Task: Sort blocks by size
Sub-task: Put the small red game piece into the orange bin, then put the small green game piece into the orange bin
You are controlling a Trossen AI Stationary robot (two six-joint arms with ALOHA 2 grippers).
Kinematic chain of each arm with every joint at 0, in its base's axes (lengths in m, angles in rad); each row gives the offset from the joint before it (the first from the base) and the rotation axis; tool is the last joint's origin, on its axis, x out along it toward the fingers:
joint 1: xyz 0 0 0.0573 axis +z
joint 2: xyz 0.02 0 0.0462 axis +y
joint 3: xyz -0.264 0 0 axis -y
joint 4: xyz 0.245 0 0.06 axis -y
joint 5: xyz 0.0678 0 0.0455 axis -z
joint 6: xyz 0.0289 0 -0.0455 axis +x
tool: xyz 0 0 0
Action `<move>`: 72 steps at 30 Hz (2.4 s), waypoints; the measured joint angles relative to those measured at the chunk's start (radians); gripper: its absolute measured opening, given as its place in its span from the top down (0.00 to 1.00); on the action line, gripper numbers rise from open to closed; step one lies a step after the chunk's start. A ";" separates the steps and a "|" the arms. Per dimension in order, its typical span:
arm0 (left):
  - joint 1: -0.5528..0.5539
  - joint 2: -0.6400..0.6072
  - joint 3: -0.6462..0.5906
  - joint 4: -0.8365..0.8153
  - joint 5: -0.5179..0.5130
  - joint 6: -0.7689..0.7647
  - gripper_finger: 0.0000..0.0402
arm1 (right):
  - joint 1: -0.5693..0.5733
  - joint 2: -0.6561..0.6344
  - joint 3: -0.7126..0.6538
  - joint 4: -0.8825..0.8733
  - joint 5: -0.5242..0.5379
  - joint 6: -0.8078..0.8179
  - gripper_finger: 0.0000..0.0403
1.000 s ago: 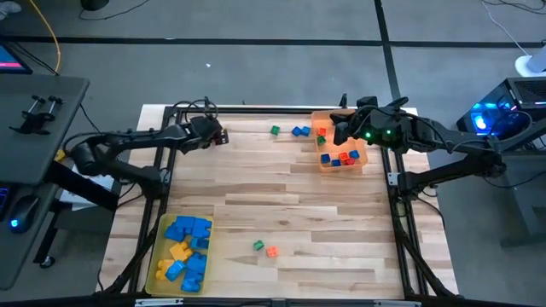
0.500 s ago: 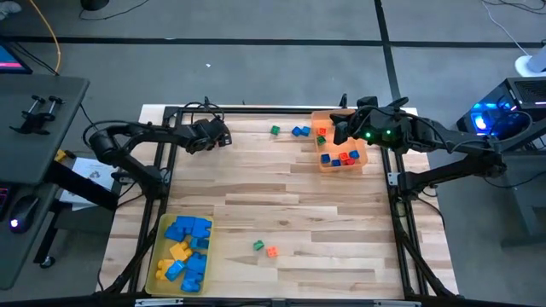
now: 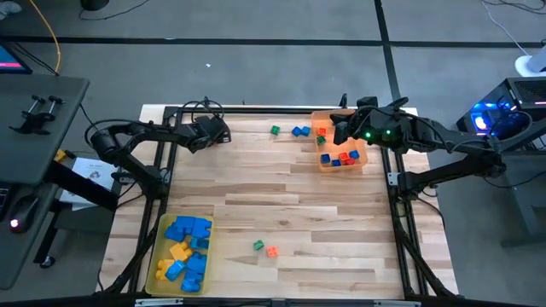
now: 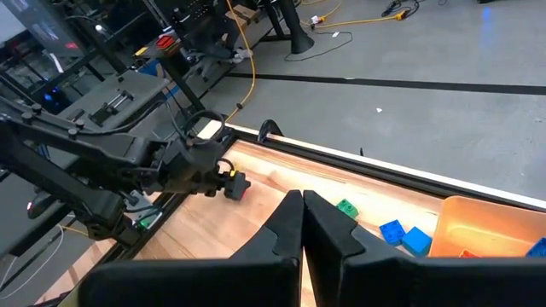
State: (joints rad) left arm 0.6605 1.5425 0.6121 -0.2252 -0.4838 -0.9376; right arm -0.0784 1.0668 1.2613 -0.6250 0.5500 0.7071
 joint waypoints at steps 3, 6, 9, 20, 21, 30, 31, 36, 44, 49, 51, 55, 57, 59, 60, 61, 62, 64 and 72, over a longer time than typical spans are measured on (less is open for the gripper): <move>0.000 0.000 0.000 -0.007 0.005 -0.001 0.55 | 0.000 0.000 0.000 0.000 0.000 0.000 1.00; -0.001 0.000 0.000 -0.011 0.031 0.028 0.69 | 0.000 0.000 0.000 0.000 0.000 0.000 1.00; 0.000 -0.005 0.000 -0.007 0.062 0.041 0.85 | 0.000 0.000 0.000 0.000 0.000 0.009 1.00; -0.141 -0.141 0.014 0.475 0.362 0.082 0.85 | 0.001 0.000 0.000 0.000 0.020 0.022 1.00; -0.167 -0.135 0.038 0.493 0.374 0.074 0.85 | 0.001 0.000 0.000 0.000 0.029 0.030 1.00; -0.437 0.160 0.418 0.433 0.466 0.222 0.85 | 0.001 0.000 0.000 0.004 0.060 0.079 1.00; -0.457 0.209 0.478 0.403 0.474 0.255 0.85 | 0.001 0.000 0.000 0.004 0.060 0.082 1.00; -0.501 0.447 0.793 0.243 0.505 0.421 0.85 | 0.001 0.000 0.000 0.001 0.052 0.101 1.00; -0.471 0.690 1.169 0.184 0.503 0.567 0.75 | 0.001 0.000 0.000 0.001 0.049 0.105 1.00; -0.436 0.749 1.264 0.169 0.504 0.614 0.57 | 0.001 0.000 0.000 0.000 0.048 0.106 1.00; -0.418 0.751 1.278 0.164 0.504 0.631 0.50 | 0.001 0.000 0.000 0.000 0.048 0.108 1.00; -0.373 0.727 1.323 0.021 0.503 0.639 0.38 | 0.001 0.000 0.000 -0.005 0.048 0.106 1.00; -0.346 0.700 1.357 -0.122 0.505 0.668 0.34 | 0.001 0.000 0.000 -0.009 0.048 0.105 1.00; -0.312 0.670 1.383 -0.242 0.522 0.763 0.33 | 0.001 0.000 0.000 -0.018 0.048 0.105 1.00; -0.296 0.652 1.385 -0.309 0.527 0.828 0.32 | 0.001 0.000 0.000 -0.024 0.048 0.105 1.00; -0.279 0.637 1.384 -0.375 0.526 0.887 0.32 | 0.001 0.000 0.000 -0.029 0.048 0.105 1.00; -0.261 0.627 1.384 -0.437 0.520 0.938 0.32 | 0.001 0.000 0.000 -0.034 0.048 0.105 1.00; -0.223 0.623 1.384 -0.554 0.511 1.003 0.32 | 0.001 0.000 0.000 -0.046 0.048 0.105 1.00; -0.095 0.705 1.379 -0.804 0.494 0.976 0.32 | 0.001 0.005 0.000 -0.048 0.048 0.109 1.00</move>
State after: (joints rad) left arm 0.5659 2.2476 1.9915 -1.0288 0.0101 0.0387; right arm -0.0776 1.0719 1.2613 -0.6735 0.5980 0.8158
